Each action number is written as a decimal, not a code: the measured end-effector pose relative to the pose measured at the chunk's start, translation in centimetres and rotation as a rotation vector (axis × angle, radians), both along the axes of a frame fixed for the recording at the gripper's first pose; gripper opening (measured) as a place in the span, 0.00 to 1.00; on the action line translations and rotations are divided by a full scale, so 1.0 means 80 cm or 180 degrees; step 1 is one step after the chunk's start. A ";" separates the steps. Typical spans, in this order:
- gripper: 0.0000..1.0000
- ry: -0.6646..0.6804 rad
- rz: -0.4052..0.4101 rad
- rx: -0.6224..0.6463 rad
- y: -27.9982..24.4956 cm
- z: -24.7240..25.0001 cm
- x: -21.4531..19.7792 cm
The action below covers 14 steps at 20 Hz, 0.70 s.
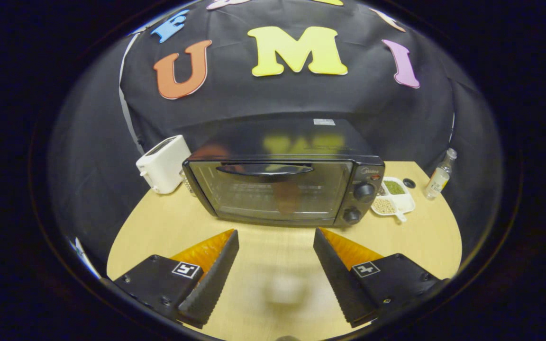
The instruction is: Open the toaster oven, put the food inside, and close the toaster oven door.
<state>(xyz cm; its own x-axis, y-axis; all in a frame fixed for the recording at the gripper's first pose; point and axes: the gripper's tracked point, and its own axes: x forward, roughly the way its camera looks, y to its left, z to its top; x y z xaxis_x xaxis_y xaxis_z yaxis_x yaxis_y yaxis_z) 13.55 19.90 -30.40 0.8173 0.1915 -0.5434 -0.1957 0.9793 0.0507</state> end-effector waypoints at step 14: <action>1.00 -0.0177 -0.0627 -0.0219 -0.217 0.039 -0.079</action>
<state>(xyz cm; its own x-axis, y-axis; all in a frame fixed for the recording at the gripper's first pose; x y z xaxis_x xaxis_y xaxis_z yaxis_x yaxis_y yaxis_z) 7.27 2.57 -27.31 0.8643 -0.0110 -0.5028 -0.0007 0.9997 -0.0230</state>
